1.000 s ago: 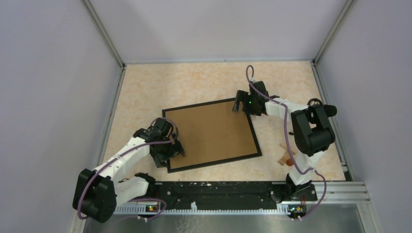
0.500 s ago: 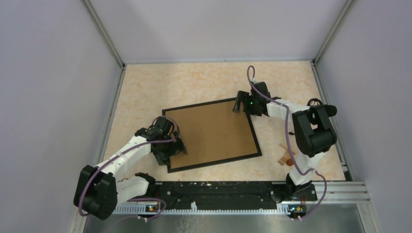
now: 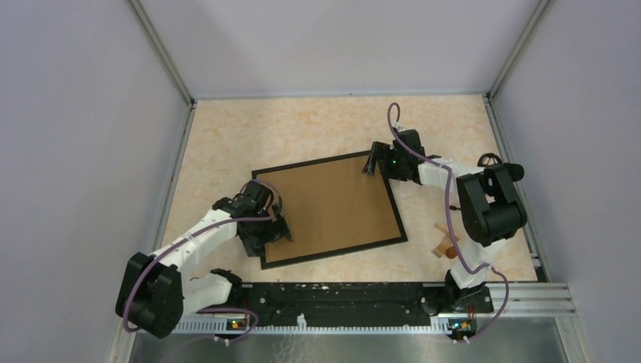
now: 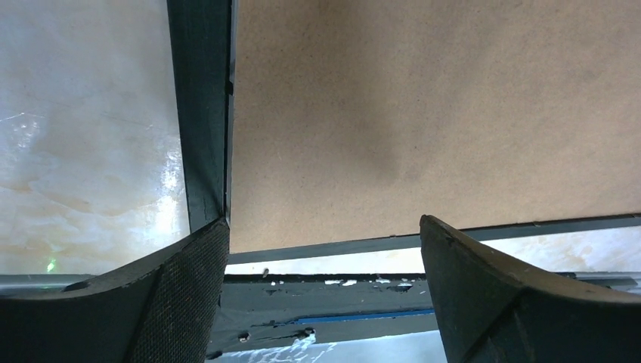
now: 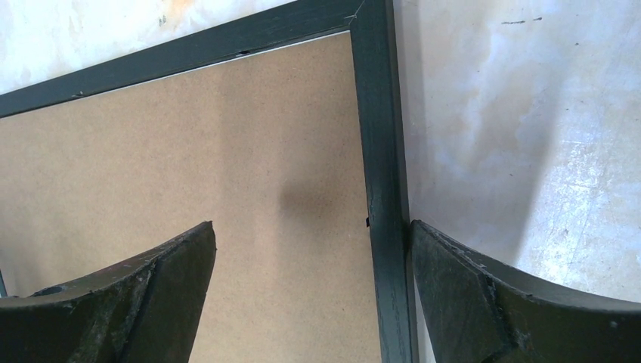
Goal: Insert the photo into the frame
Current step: Install the photo frame at the center of the board.
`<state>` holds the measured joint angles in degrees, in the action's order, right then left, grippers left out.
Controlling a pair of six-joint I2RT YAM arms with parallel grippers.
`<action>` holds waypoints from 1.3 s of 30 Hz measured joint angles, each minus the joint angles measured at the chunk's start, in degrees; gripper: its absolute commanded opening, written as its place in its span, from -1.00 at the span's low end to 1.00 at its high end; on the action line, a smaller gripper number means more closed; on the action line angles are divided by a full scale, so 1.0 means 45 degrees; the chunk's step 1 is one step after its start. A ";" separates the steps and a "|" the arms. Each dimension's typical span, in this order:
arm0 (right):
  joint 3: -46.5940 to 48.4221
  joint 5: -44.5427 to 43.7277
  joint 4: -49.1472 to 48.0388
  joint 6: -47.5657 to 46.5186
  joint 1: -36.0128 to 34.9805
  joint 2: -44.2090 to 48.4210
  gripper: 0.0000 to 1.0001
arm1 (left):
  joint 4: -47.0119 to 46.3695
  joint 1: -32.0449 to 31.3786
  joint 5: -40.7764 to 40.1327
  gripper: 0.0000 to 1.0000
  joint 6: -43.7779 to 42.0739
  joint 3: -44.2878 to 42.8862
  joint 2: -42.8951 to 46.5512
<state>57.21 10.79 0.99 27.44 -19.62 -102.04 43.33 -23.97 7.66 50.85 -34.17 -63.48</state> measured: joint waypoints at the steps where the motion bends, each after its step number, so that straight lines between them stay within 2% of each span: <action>1: -0.0044 0.0000 -0.0073 0.0000 0.0000 0.0015 0.90 | 0.0078 -0.0039 -0.0010 0.95 -0.0005 -0.0146 -0.0321; 11: -0.0049 0.0005 -0.0141 0.0005 0.0000 0.0015 0.90 | 0.1554 -0.1836 -0.1719 0.97 0.0471 -0.2511 -0.4537; 16: -0.0053 0.0005 -0.0160 0.0010 0.0000 0.0015 0.90 | 0.1520 -0.2919 -0.2594 0.98 0.0670 -0.3439 -0.5576; 21: -0.0136 0.0010 -0.0272 0.0000 0.0000 0.0039 0.91 | 0.0942 -0.3099 -0.2603 0.97 0.0141 -0.3424 -0.5231; 26: -0.0136 0.0024 -0.0272 -0.0015 0.0000 0.0044 0.91 | -0.0170 -0.3002 -0.3293 0.97 -0.0675 -0.2866 -0.2769; 29: -0.0117 0.0024 -0.0214 -0.0102 0.0000 0.0044 0.92 | -0.0772 -0.1807 -0.3395 0.97 -0.1812 -0.3405 -0.0607; 32: -0.0010 0.0063 0.0204 -0.0214 -0.0019 0.0097 0.92 | -0.1394 0.0612 -0.3162 0.97 -0.3036 -0.4328 0.0403; 35: 0.0073 0.0180 0.0918 -0.0447 -0.0049 0.0243 0.91 | -0.2244 0.3186 -0.2132 0.97 -0.4002 -0.4643 0.0228; 39: 0.0073 0.0306 0.2084 -0.0806 -0.0121 0.0573 0.81 | -0.3181 0.5119 -0.0461 0.78 -0.4580 -0.3915 -0.1151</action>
<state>57.54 12.16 10.37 23.81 -20.16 -99.46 29.02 -0.93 5.58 30.24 -51.79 -68.66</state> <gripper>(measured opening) 0.943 0.955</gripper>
